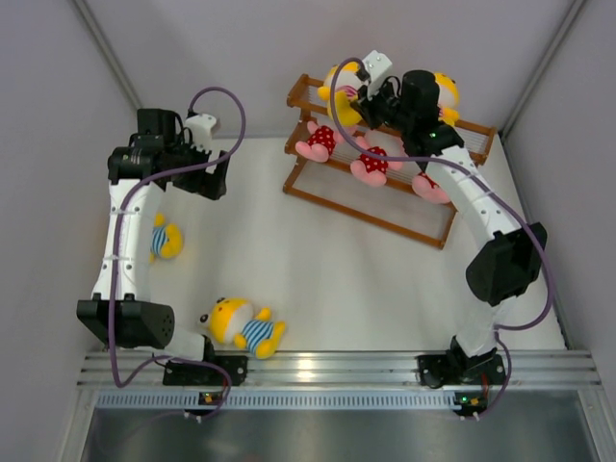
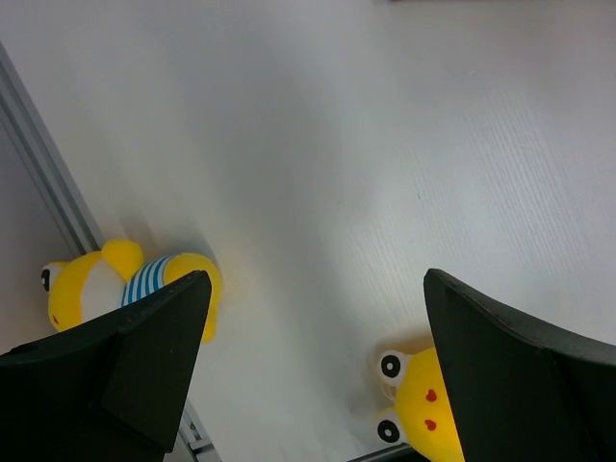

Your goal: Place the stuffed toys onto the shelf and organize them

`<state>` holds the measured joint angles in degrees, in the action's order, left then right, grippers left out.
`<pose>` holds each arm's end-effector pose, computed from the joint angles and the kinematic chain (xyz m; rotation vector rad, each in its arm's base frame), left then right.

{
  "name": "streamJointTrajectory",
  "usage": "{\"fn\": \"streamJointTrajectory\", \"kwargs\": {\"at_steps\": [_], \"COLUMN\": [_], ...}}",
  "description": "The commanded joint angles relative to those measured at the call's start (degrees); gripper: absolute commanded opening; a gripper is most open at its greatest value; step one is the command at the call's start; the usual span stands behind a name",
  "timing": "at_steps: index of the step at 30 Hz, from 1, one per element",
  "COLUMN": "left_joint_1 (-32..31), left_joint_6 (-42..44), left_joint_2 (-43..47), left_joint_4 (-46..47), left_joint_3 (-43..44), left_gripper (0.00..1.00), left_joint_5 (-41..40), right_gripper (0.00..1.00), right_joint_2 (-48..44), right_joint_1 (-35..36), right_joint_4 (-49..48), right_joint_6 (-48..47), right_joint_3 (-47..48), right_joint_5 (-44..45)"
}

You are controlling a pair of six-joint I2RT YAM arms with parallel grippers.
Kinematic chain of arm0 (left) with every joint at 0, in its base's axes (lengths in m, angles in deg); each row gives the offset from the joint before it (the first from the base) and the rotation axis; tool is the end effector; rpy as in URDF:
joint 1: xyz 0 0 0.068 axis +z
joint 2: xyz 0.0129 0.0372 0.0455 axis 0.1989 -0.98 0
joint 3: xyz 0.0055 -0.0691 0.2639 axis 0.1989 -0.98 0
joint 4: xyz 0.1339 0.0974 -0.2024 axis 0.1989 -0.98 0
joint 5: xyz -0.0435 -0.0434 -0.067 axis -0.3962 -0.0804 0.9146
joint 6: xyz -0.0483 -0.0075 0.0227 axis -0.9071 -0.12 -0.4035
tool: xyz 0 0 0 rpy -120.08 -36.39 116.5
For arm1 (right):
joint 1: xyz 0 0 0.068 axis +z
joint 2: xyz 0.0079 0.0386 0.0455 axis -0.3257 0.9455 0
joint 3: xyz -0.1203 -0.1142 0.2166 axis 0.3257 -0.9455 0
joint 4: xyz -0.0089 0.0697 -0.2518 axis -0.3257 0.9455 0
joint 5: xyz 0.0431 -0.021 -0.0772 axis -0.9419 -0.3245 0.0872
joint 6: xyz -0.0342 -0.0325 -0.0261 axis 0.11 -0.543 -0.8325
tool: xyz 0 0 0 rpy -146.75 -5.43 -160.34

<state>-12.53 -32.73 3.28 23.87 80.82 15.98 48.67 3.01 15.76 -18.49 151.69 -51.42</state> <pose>0.2857 -0.0129 0.4245 0.5017 2.3362 -0.1181 0.3963 0.1722 0.4260 -0.8170 1.5006 0.3051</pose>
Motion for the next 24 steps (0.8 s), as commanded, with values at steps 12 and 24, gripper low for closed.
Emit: {"fn": "streamJointTrajectory", "kwargs": {"at_steps": [12, 24], "left_joint_1": [0.09, 0.09], "left_joint_6": [1.25, 3.97], "left_joint_2": [0.79, 0.97], "left_joint_4": [-0.84, -2.85], "left_joint_3": [-0.46, -7.48], "left_gripper": [0.98, 0.98], "left_joint_5": [0.45, 1.42], "right_gripper": [0.0, 0.59], "right_joint_2": [-0.71, -5.45], "right_joint_1": [5.05, 5.05], "right_joint_4": [-1.91, 0.02], "right_joint_6": [4.5, 2.75], "right_joint_3": [0.46, -1.47], "right_joint_5": [15.82, 16.09]}}
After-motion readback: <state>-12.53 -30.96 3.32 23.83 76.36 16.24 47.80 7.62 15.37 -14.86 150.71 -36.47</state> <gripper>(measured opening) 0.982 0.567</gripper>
